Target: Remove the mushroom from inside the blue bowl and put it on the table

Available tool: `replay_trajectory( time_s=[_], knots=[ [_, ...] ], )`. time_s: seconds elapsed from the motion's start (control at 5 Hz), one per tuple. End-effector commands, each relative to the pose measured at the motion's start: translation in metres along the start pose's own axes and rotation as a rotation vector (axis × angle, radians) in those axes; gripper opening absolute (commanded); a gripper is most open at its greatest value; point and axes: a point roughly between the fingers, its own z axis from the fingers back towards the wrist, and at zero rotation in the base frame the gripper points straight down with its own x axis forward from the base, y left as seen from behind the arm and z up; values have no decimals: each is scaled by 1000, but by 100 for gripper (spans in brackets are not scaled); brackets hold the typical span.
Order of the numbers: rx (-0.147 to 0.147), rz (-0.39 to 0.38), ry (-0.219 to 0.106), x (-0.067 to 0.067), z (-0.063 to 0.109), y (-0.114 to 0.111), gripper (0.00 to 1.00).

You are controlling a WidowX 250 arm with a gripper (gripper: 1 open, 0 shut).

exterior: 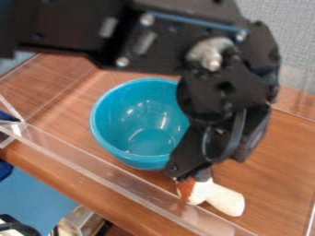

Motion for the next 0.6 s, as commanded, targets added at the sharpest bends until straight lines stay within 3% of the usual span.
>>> replay_trajectory(
  time_s=[0.0,0.4],
  knots=[
    [66,-4,-39,-2,11,17,100],
    [78,30,-63,-8,-20,4,100]
  ],
)
